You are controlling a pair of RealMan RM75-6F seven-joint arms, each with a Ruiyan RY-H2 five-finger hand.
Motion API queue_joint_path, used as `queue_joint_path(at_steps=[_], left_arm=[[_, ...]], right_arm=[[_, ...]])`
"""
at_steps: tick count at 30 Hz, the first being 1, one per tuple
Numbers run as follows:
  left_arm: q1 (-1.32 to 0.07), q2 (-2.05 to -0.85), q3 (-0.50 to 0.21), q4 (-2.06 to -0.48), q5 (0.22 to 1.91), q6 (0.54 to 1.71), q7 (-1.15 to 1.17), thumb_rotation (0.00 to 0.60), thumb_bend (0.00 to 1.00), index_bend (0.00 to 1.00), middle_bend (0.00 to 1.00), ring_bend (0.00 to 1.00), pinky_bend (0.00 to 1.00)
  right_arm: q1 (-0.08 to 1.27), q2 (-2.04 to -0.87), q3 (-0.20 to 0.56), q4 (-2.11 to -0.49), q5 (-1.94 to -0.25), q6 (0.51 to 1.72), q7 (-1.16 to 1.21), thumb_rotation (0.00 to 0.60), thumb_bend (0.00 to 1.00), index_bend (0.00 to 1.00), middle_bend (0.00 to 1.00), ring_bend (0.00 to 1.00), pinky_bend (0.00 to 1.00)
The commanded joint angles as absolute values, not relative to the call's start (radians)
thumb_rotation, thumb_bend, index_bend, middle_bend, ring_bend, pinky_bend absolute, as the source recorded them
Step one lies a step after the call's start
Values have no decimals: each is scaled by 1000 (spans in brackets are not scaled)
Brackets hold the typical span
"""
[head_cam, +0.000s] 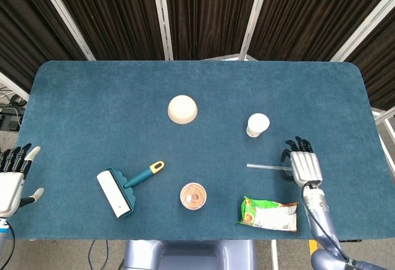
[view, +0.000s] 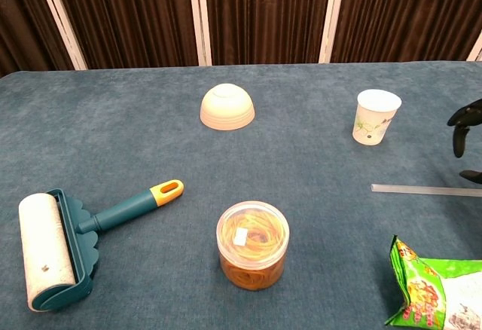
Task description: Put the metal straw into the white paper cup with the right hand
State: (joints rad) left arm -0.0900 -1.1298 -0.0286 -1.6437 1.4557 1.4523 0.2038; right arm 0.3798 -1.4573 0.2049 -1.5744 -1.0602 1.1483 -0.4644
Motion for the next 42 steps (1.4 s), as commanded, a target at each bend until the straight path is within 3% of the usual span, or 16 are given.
queue_joint_path(at_steps=[1, 18, 42], left_arm=[[-90, -1130, -29, -1644, 1455, 1453, 204, 600, 204, 50, 0, 0, 0], [-90, -1128, -28, -1644, 1455, 1450, 193, 600, 206, 52, 0, 0, 0], [-90, -1128, -29, -1645, 1452, 1450, 190, 600, 204, 55, 0, 0, 0]], right_arm=[[393, -1486, 204, -1548, -1052, 1149, -466, 600, 272, 509, 173, 0, 51], [424, -1636, 199, -1364, -1061, 1158, -406, 600, 268, 517, 173, 0, 38], [439, -1669, 207, -1307, -996, 1108, -406, 600, 258, 518, 173, 0, 7]])
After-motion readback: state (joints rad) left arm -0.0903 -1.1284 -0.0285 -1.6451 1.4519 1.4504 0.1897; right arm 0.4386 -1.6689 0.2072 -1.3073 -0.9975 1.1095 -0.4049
